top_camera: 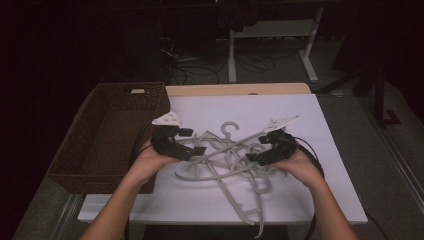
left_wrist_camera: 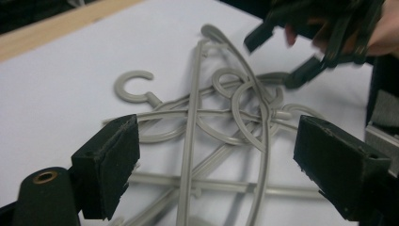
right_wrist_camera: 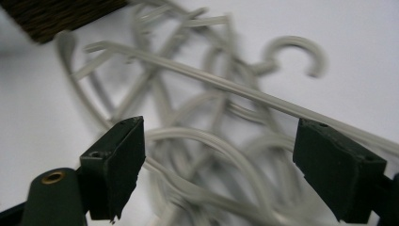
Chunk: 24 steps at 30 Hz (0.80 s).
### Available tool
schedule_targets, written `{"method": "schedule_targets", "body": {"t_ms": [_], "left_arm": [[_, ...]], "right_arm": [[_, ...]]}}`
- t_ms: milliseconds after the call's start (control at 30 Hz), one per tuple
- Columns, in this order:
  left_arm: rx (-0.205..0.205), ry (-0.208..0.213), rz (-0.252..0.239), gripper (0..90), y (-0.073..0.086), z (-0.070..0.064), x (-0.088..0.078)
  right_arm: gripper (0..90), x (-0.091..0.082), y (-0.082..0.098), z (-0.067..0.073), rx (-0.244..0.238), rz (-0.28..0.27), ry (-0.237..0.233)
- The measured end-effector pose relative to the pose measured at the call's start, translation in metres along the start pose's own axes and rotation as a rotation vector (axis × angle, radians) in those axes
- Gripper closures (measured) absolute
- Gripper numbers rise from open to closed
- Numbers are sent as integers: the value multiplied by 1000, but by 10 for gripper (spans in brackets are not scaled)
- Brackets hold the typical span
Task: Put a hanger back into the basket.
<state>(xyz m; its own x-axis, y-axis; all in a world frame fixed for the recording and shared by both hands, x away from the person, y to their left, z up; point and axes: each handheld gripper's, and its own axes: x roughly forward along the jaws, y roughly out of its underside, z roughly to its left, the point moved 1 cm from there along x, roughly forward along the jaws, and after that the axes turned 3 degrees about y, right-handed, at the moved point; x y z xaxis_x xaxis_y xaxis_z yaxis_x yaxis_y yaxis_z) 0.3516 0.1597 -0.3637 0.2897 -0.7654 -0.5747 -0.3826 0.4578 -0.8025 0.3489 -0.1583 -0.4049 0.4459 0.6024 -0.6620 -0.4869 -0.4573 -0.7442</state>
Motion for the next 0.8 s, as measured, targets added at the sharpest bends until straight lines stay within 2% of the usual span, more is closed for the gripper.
{"method": "schedule_targets", "body": {"t_ms": [33,67,100,233,400,500,567,800], "left_arm": [[-1,-2,14,184,-1,0,9],[-1,-2,14,198,-1,0,9],[-3,-1,52,210,-1,2,26],[18,-8,151,326,0,5,62],[8,-37,258,443,3,14,95],[6,-27,297,538,3,16,106],[14,-40,322,592,2,16,111],[12,-53,346,724,2,21,117]], "right_arm": [[161,-4,4,-4,18,-4,8],[159,-7,8,-7,31,-9,15],[154,-10,11,-10,42,-12,21],[145,-21,24,-20,76,-23,47],[145,-31,27,-28,113,-59,62],[145,-31,28,-29,116,-60,62],[145,-31,28,-30,118,-62,64],[146,-30,27,-30,116,-69,66]]}}
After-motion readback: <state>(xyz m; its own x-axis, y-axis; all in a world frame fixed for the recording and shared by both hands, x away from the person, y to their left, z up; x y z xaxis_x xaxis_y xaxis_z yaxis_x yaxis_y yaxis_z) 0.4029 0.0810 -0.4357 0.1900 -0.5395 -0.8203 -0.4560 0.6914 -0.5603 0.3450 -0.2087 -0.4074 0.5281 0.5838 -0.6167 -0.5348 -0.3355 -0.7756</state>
